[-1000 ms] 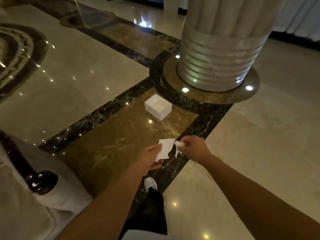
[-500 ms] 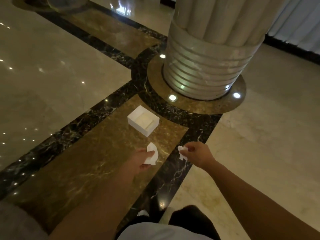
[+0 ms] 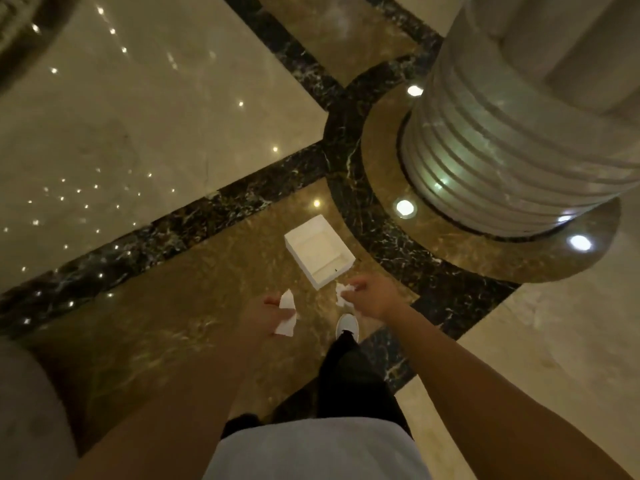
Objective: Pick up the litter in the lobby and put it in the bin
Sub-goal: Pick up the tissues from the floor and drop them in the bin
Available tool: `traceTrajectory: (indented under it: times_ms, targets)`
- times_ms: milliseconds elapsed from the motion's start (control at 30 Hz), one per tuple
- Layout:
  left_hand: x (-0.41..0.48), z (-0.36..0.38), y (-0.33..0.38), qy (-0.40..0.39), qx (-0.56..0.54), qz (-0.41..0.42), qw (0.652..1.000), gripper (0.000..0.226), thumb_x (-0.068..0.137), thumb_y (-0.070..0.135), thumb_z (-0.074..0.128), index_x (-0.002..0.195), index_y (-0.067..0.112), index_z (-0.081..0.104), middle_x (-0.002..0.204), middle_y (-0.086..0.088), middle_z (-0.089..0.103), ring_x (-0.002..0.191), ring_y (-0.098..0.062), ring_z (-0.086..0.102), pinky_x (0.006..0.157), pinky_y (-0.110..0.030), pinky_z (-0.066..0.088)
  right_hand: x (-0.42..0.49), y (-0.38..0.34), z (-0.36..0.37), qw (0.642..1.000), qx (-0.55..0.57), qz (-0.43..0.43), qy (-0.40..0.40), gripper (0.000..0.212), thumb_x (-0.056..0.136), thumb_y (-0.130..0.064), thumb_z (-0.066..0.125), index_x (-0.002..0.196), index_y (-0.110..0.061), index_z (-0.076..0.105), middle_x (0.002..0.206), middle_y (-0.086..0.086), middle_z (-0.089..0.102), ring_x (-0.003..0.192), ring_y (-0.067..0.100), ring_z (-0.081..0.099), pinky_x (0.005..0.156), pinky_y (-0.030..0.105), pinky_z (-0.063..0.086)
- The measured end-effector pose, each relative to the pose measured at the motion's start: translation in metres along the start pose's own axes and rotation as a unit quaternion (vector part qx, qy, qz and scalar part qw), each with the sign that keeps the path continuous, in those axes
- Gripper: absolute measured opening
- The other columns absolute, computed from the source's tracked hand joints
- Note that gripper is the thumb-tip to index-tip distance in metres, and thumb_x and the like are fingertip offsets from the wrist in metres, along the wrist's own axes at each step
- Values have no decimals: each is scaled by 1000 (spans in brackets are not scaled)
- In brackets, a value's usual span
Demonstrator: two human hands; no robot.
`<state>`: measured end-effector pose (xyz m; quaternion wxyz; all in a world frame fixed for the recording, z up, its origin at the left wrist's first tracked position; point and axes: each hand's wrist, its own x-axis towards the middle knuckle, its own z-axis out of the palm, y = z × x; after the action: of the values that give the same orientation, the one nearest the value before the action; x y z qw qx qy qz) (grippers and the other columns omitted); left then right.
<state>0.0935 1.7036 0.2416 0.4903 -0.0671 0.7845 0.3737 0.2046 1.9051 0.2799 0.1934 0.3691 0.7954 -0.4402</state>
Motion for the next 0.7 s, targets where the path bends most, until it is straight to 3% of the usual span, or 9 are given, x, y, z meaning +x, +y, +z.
traceTrajectory:
  times_ms: [100, 200, 300, 367, 467, 567, 700]
  targets:
    - [29, 15, 38, 18, -30, -45, 998, 49, 82, 32, 74, 124, 14, 55, 117, -5, 59, 104, -25, 58, 93, -44, 52, 62, -10, -36, 998, -24, 1, -49, 34, 88, -26, 64, 119, -15, 64, 118, 8, 66, 92, 15, 60, 83, 29, 51]
    - [75, 34, 71, 54, -112, -65, 990, 54, 83, 27, 74, 128, 10, 52, 126, -14, 58, 112, -33, 58, 96, -51, 51, 129, -14, -52, 998, -2, 29, -64, 29, 86, -24, 66, 114, -17, 63, 99, 2, 64, 90, 19, 63, 84, 34, 54]
    - [128, 51, 87, 39, -206, -126, 970, 40, 87, 24, 70, 121, 16, 51, 129, -13, 51, 116, -33, 52, 91, -49, 54, 193, -12, -46, 991, 61, 86, -83, 20, 88, -20, 64, 106, -12, 61, 81, 3, 63, 74, 20, 64, 75, 38, 57]
    - [172, 58, 91, 24, -255, -158, 954, 36, 88, 19, 69, 119, 16, 52, 130, -11, 49, 118, -32, 51, 88, -47, 56, 232, -3, -34, 976, 121, 148, -105, 18, 91, -16, 60, 106, -5, 61, 84, 12, 64, 69, 21, 60, 66, 35, 55]
    - [269, 73, 79, 19, -283, -191, 940, 30, 88, 15, 67, 115, 14, 55, 124, -10, 51, 104, -27, 56, 76, -43, 58, 300, 22, -1, 947, 192, 220, -133, 13, 93, -11, 56, 101, -2, 59, 84, 16, 60, 65, 23, 58, 66, 36, 51]
    - [371, 89, 56, 20, -293, -237, 926, 30, 88, 17, 67, 115, 16, 52, 121, -9, 54, 93, -21, 57, 63, -35, 57, 363, 55, 33, 924, 264, 260, -91, 7, 93, -12, 58, 91, -7, 61, 76, 12, 63, 60, 21, 59, 60, 34, 52]
    - [507, 109, 24, 5, -258, -239, 936, 38, 90, 20, 64, 125, 16, 51, 126, -10, 52, 85, -19, 55, 62, -34, 57, 445, 108, 84, 916, 296, 270, -8, 10, 91, -20, 62, 91, -11, 65, 73, 7, 70, 59, 18, 66, 53, 30, 55]
